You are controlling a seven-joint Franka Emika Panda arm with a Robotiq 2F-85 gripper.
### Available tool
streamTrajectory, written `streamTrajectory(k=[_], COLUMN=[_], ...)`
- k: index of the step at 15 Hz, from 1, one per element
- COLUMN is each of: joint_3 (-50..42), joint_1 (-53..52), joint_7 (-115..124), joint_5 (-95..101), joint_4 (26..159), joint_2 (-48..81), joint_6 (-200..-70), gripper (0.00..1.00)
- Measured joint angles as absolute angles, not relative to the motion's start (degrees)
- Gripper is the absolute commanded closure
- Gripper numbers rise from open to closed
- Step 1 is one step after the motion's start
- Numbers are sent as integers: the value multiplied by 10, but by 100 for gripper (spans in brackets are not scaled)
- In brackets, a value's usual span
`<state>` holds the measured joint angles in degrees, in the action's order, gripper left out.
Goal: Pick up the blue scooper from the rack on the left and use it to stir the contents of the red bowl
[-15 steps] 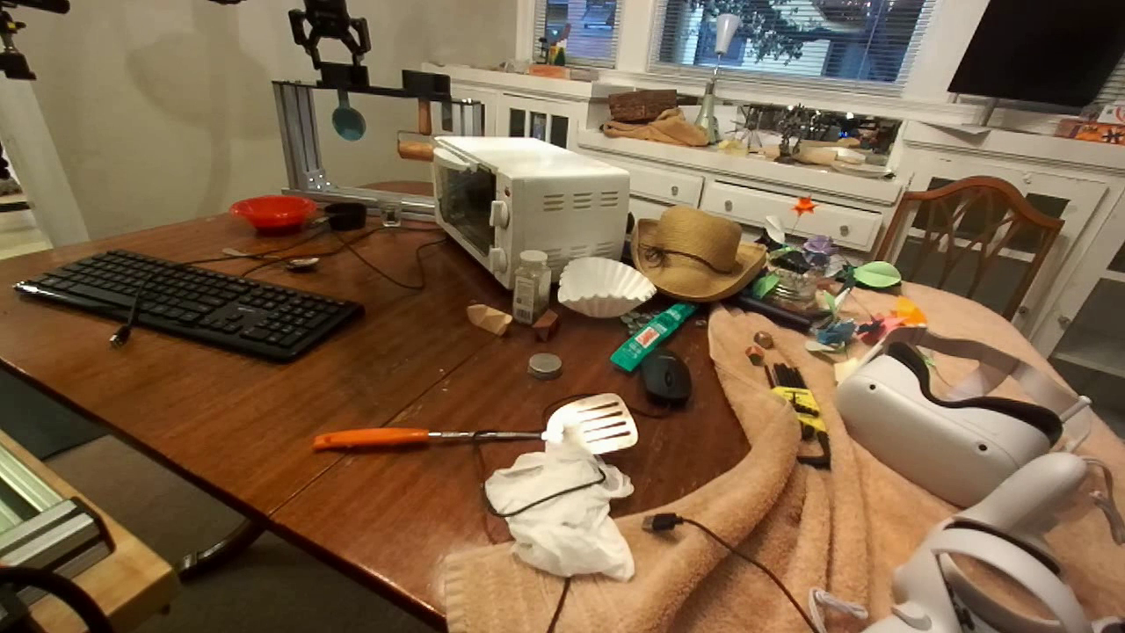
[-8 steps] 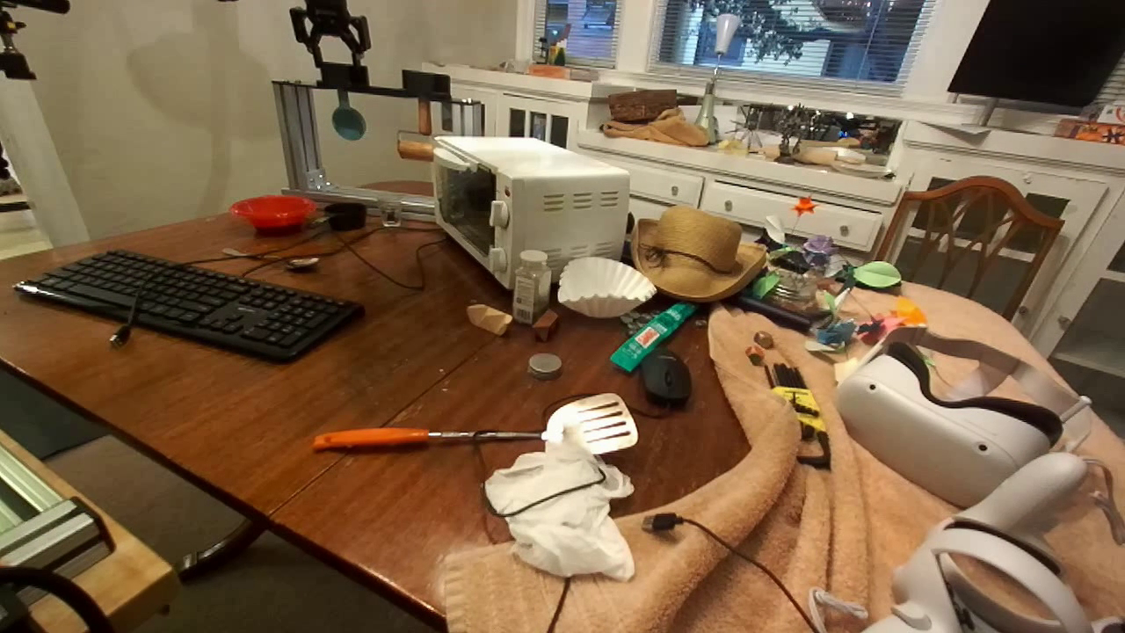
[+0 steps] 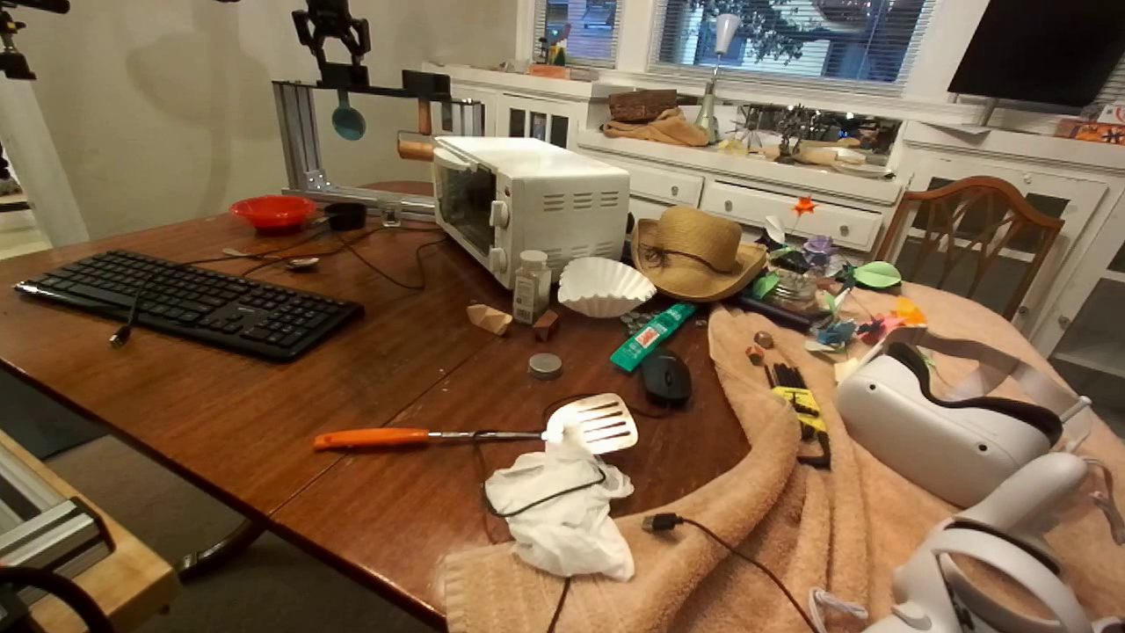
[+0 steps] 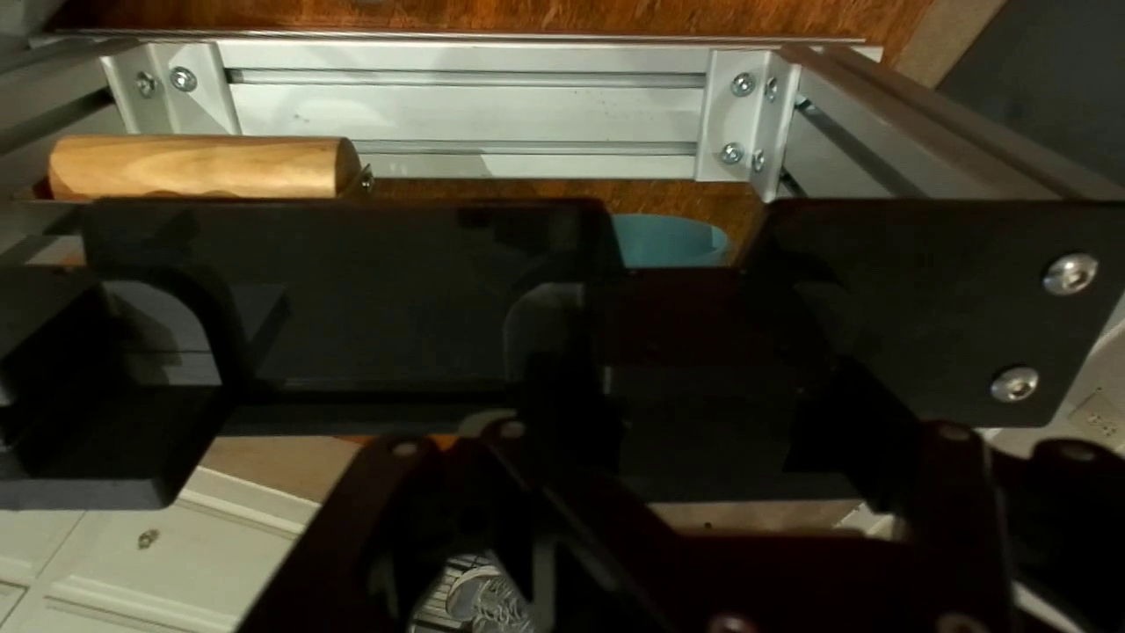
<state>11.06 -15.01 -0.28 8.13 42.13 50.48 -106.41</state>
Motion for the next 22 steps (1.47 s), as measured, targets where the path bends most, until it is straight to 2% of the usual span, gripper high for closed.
streamTrajectory(k=[2, 3, 4, 22], joint_3=[111, 112, 112, 112], joint_1=[-150, -151, -151, -148], joint_7=[-3, -3, -4, 1], joint_5=[81, 81, 81, 80], joint_4=[423, 424, 424, 454], joint_2=[505, 505, 505, 463], joint_6=[-1064, -1064, -1064, -1062], gripper=[55, 62, 65, 65])
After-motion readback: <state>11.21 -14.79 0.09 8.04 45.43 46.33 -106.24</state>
